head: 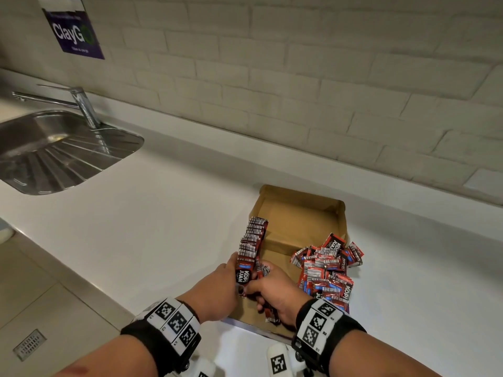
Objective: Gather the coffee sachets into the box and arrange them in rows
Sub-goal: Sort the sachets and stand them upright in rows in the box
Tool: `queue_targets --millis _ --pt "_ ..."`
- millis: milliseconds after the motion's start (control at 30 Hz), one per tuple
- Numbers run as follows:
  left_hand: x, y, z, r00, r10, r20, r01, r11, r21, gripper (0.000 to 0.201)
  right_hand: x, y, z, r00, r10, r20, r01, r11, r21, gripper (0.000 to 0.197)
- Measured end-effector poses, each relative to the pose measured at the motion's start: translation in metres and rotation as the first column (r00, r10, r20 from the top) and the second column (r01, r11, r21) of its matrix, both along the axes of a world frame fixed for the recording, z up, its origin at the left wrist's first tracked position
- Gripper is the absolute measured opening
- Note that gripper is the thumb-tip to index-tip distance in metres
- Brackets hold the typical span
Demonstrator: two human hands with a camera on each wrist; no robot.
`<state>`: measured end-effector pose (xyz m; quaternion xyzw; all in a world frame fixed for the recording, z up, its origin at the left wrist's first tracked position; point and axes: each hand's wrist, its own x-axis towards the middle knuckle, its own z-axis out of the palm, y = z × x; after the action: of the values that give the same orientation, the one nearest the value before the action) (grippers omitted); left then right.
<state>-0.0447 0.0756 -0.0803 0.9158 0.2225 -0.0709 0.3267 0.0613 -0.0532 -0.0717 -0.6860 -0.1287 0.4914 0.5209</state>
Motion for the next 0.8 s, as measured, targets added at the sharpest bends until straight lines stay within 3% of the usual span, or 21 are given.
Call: queue_targets --millis 267,800 --pt "-0.003 0.002 0.007 0.999 -0.013 0.051 0.014 0.999 -0.037 0.04 0.0 0.0 -0.007 0.999 -0.023 -0.025 0.023 1.0 0.018 0.034" --pt "-0.01 0.003 0.014 0.998 -0.019 0.063 0.026 0.993 -0.115 0.049 0.0 -0.006 0.0 0.997 -0.056 -0.058 0.058 0.998 0.024 0.03"
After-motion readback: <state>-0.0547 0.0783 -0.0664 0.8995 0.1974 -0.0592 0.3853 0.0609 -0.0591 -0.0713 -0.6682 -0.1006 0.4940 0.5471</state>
